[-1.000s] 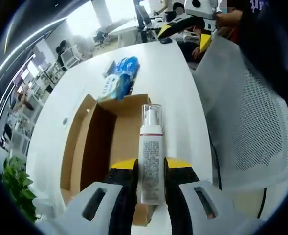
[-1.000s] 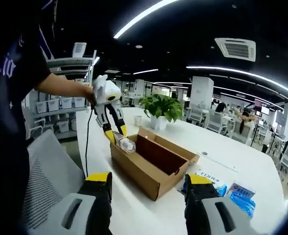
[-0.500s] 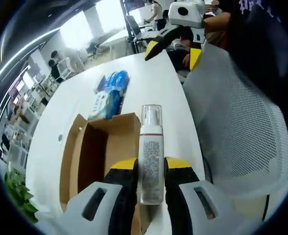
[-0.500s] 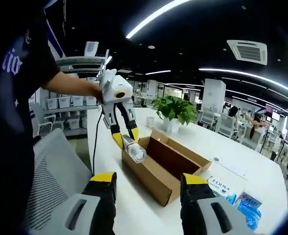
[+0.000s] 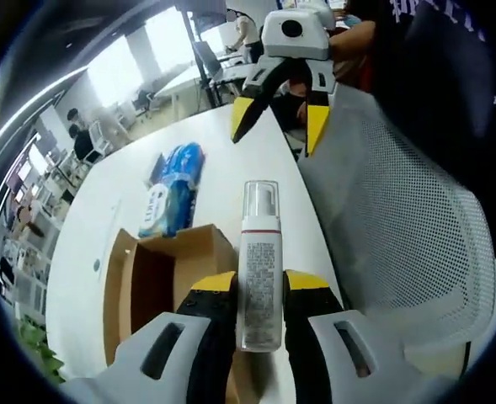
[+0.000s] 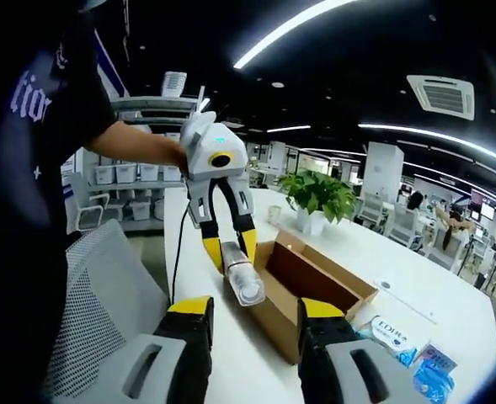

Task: Operate the shoe box by opening the lid, removing the specified soft item, and placing it in the target area until the item is outside and the box remains undamaged.

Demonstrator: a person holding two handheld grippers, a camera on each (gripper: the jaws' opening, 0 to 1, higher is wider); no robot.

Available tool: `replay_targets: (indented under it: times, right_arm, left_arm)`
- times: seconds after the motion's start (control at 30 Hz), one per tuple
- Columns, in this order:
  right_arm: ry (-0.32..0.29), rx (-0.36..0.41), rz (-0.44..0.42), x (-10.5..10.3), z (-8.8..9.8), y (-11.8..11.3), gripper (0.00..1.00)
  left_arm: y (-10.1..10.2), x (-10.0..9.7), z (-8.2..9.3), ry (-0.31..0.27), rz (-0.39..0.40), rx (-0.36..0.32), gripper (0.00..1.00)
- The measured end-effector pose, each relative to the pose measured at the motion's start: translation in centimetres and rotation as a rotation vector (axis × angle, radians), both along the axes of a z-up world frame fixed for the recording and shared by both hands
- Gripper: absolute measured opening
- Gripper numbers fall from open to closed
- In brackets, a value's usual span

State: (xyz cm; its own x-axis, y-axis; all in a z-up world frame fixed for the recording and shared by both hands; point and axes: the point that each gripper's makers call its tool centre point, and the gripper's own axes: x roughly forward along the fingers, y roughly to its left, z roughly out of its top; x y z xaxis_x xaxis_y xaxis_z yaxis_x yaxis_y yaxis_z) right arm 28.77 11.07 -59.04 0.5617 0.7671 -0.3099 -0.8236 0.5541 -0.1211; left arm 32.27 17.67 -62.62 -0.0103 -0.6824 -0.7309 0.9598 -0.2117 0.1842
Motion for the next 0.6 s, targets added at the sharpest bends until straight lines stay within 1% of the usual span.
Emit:
replay_targets:
  times: [0.17, 0.37, 0.47, 0.6]
  right_arm:
    - [-0.003, -0.006, 0.030, -0.5, 0.1, 0.7, 0.32]
    - [-0.003, -0.036, 0.071, -1.0, -0.2, 1.4, 0.29]
    - [-0.008, -0.040, 0.080, -1.1, -0.1, 1.6, 0.25]
    - [-0.017, -0.042, 0.083, -1.0, 0.0, 1.7, 0.23]
  left_arm:
    - [-0.5, -0.7, -0.1, 0.007, -0.020, -0.001, 0.19]
    - [-1.0, -1.2, 0.3, 0.008, -0.041, -0.016, 0.19]
    - [-1.2, -1.6, 0.5, 0.007, -0.054, -0.022, 0.19]
    - [-1.4, -1.7, 0.8, 0.006, -0.062, -0.028, 0.19]
